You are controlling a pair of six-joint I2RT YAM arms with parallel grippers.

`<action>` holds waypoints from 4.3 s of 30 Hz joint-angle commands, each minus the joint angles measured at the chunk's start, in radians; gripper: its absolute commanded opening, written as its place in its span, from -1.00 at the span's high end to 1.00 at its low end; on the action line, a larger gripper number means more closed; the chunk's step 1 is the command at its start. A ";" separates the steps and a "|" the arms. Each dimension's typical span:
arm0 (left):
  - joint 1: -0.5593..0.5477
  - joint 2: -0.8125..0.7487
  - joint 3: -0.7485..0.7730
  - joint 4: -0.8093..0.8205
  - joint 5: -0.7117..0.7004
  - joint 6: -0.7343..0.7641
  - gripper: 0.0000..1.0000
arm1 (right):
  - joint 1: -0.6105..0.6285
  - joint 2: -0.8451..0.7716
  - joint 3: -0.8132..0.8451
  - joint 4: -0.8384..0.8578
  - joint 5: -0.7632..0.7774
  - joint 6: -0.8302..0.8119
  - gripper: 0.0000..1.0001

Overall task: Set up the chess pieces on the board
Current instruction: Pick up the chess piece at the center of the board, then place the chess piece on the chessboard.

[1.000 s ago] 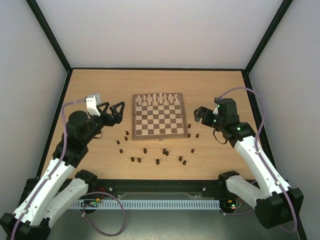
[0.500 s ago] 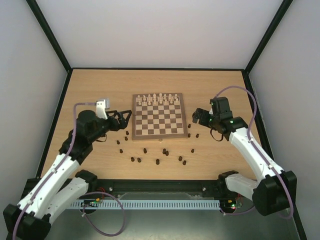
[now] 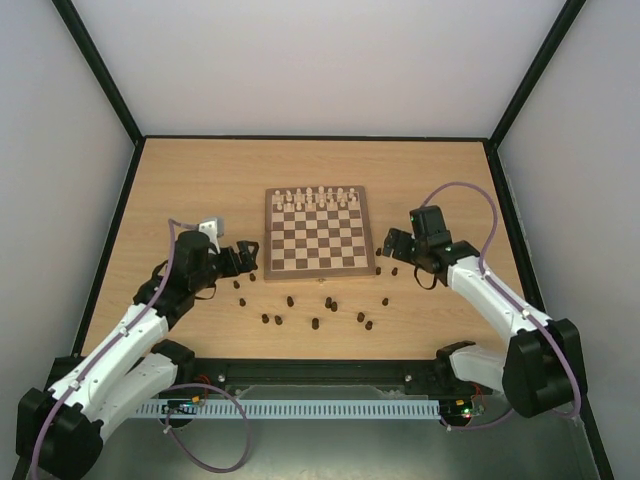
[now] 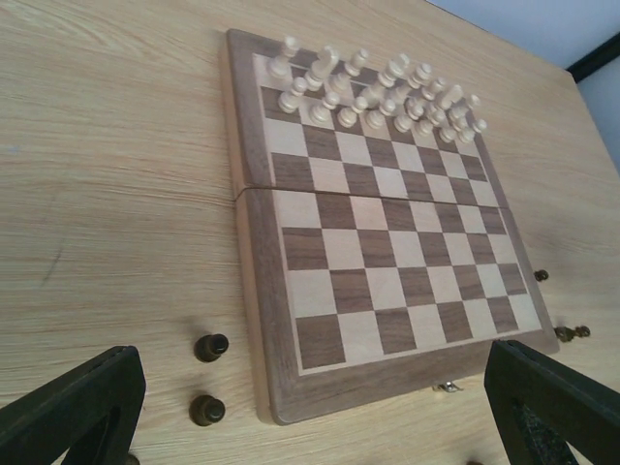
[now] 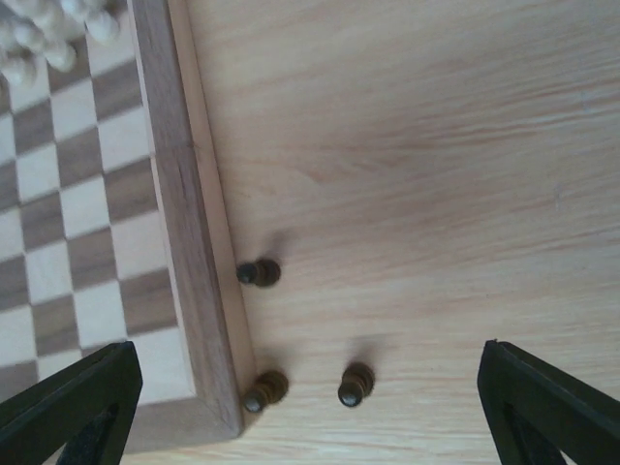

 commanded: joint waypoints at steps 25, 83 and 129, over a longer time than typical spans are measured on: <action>-0.137 0.009 -0.063 0.000 -0.112 -0.100 -0.98 | 0.101 -0.030 -0.155 -0.026 0.099 0.071 -0.06; -0.184 -0.073 -0.112 -0.071 -0.334 -0.136 -0.98 | 0.133 0.212 -0.067 0.050 0.140 0.020 0.63; -0.183 -0.072 -0.094 -0.051 -0.322 -0.146 -0.98 | 0.190 0.251 0.216 -0.097 0.112 -0.060 0.92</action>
